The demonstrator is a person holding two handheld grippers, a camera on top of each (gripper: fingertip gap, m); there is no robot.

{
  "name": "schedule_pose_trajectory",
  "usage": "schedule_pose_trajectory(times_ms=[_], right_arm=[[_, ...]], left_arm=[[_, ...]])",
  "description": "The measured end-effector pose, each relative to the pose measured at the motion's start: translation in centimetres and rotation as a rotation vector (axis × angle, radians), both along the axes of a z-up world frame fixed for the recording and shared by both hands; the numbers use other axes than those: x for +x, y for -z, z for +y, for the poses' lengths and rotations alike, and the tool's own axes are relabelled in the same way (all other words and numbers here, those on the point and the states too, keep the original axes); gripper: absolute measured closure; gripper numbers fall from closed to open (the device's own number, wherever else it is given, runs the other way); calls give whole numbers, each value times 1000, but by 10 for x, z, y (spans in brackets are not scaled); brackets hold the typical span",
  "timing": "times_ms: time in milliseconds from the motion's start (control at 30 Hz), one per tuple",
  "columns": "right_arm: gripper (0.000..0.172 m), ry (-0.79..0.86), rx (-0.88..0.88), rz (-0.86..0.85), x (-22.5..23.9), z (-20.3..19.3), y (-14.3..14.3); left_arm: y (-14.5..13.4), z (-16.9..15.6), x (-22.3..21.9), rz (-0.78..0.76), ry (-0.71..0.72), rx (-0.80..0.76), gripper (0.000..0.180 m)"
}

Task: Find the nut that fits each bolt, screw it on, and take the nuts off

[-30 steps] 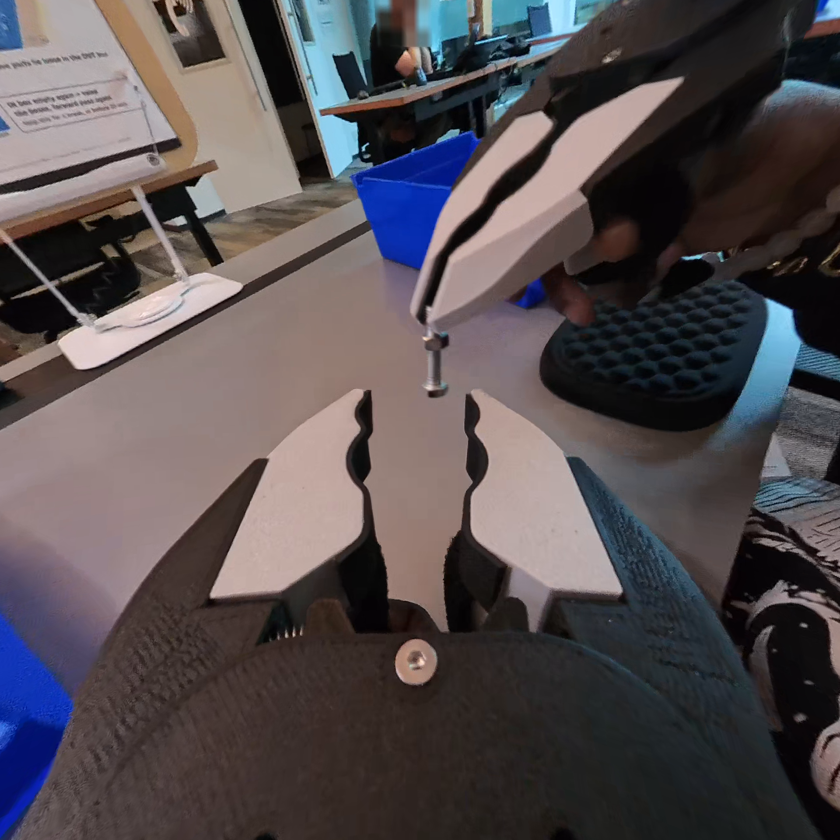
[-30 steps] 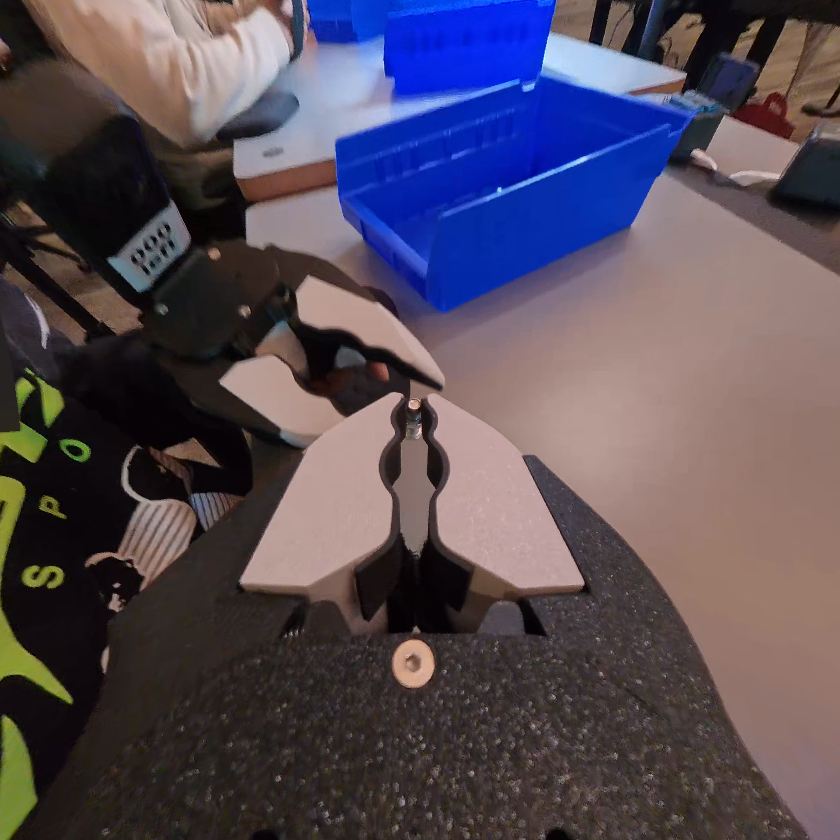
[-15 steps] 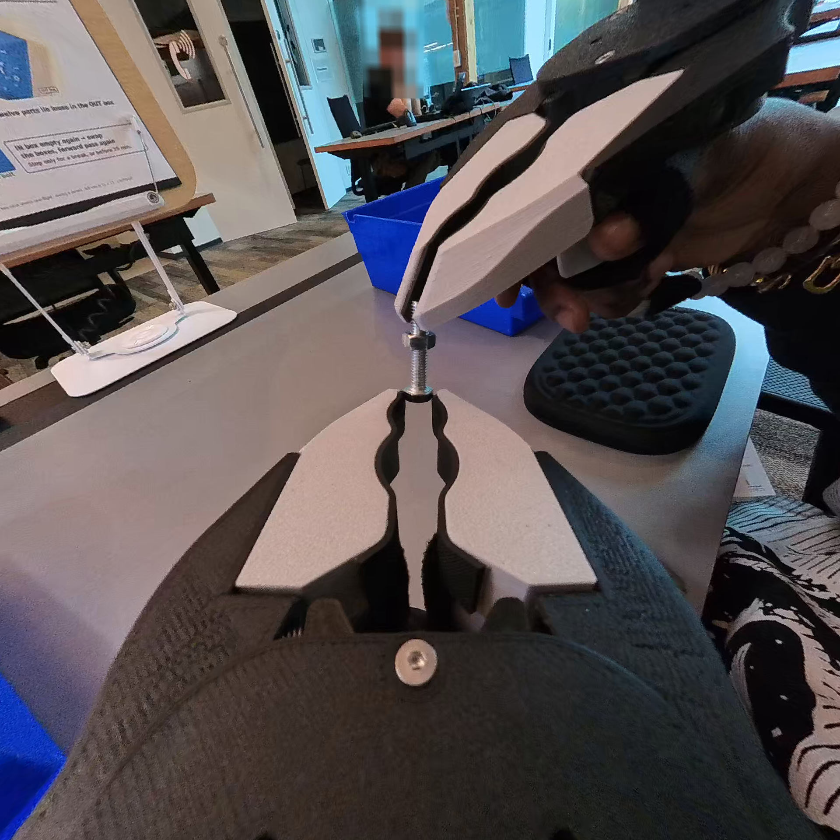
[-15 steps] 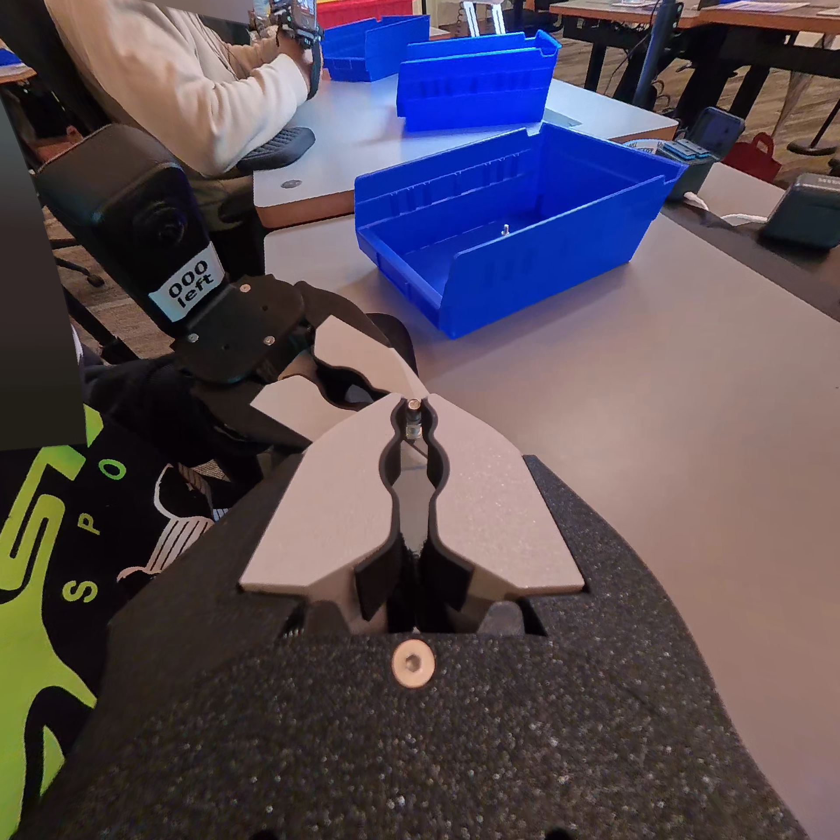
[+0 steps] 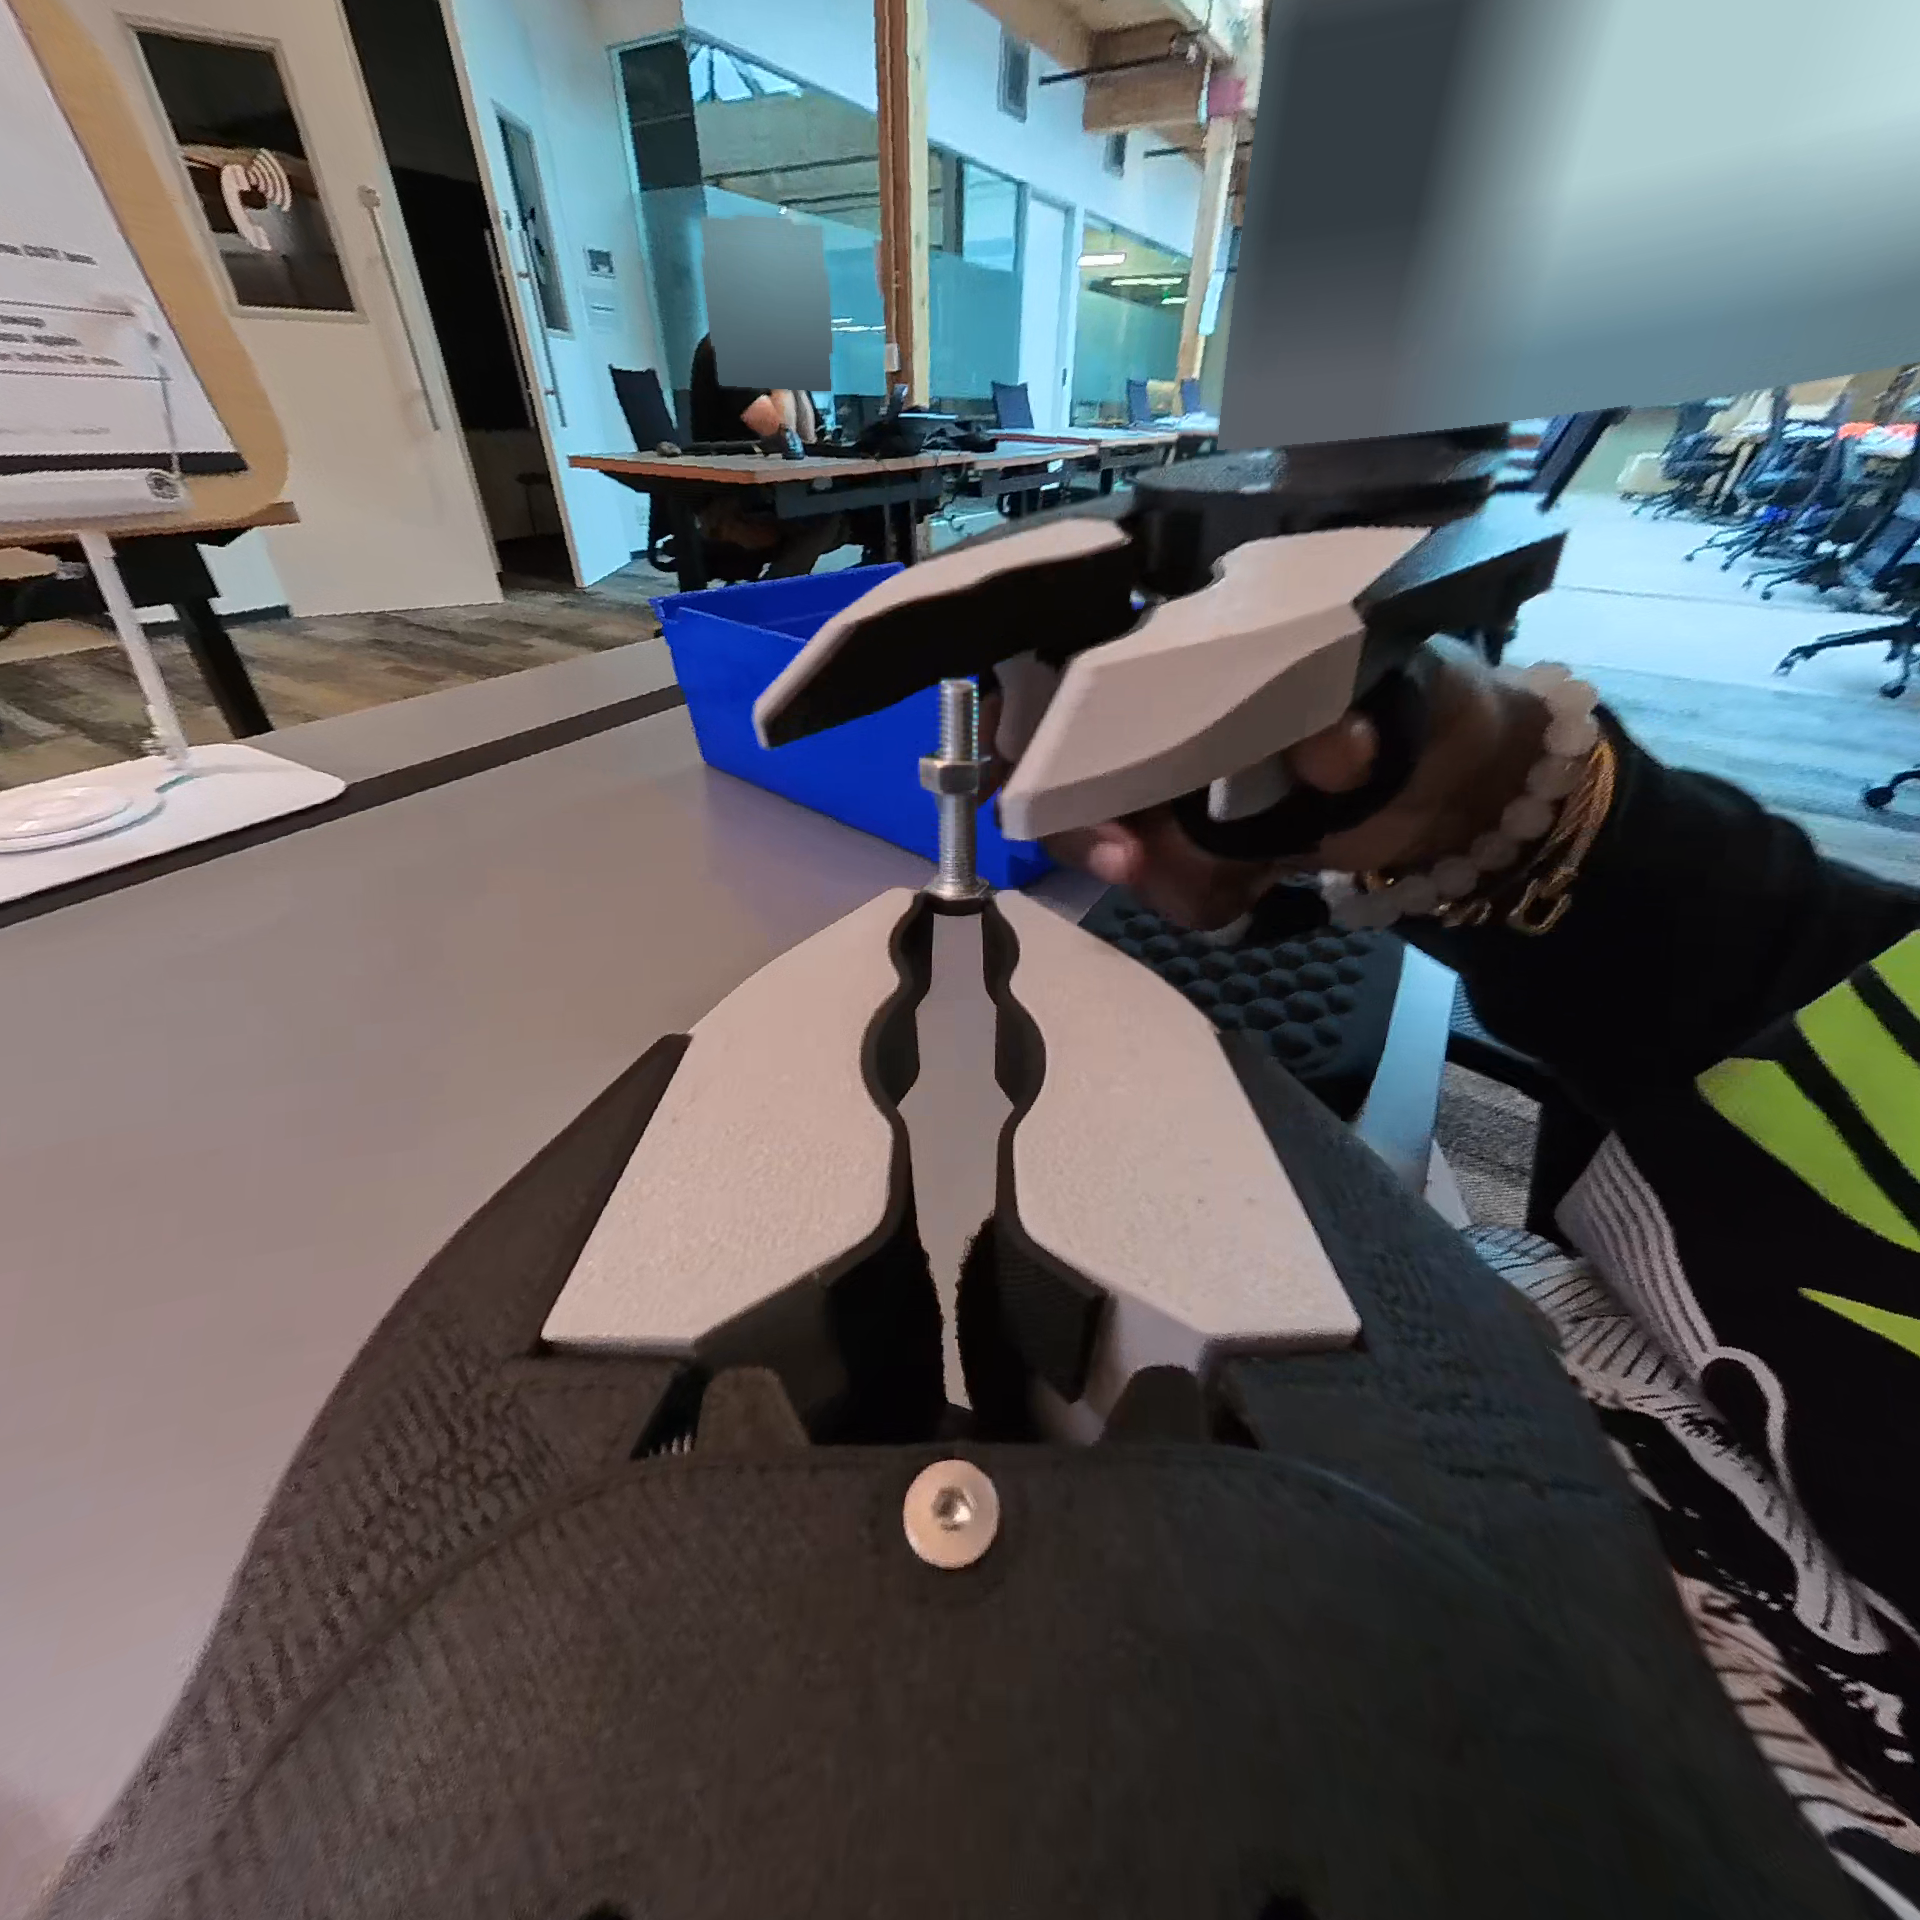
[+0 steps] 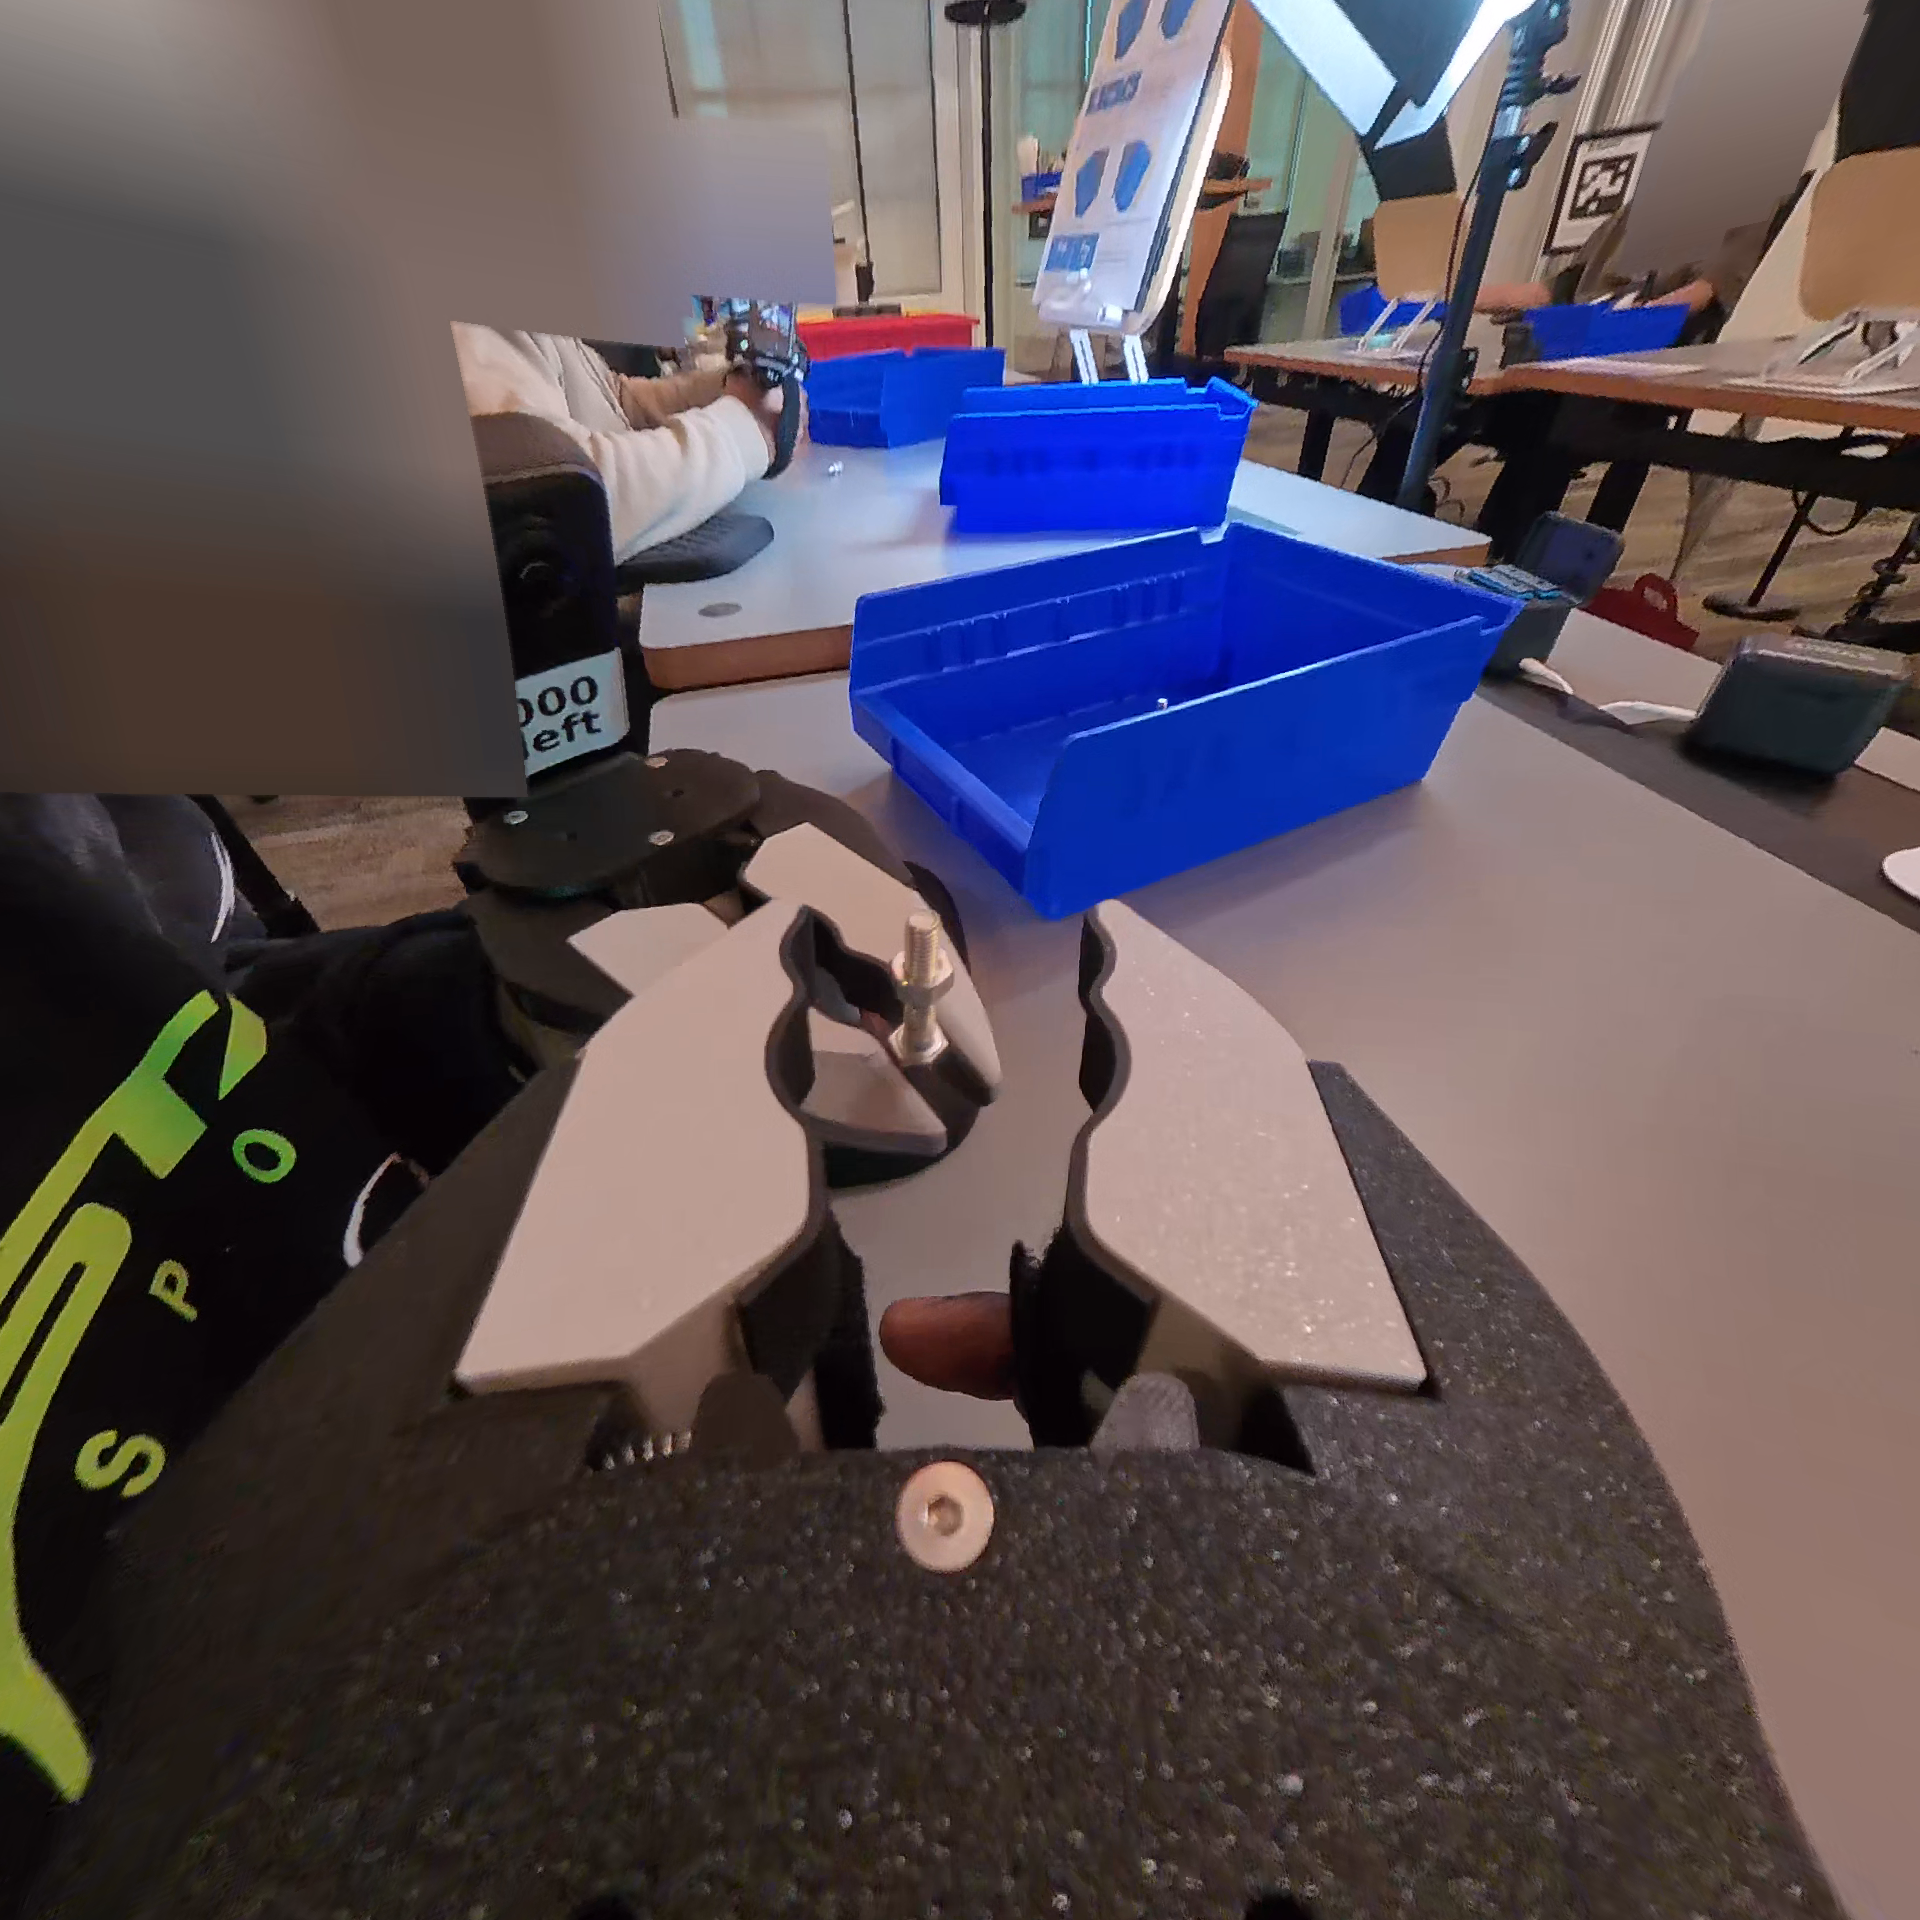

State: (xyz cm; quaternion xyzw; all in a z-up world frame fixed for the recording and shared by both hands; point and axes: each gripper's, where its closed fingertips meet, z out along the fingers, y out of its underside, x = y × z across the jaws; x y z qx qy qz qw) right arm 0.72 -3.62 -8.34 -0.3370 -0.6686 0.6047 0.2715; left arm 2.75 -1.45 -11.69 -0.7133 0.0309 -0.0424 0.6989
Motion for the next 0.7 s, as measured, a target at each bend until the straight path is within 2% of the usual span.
schedule_pose_trajectory(times_ms=[233,400,567,633,700], right_arm=[[125,16,-14,27,-6,-4,1],[130,27,-23,48,2,7,-4],[161,89,-44,91,10,31,-11],[161,65,-56,92,13,29,-12],[153,18,-81,96,15,19,-14]], left_arm=[[-8,-3,8,-74,61,42,172],[-13,-7,4,-116,75,72,172],[-14,-10,-1,-121,64,86,172],[-14,-10,0,-122,65,86,172],[-14,-9,2,-117,71,87,172]])
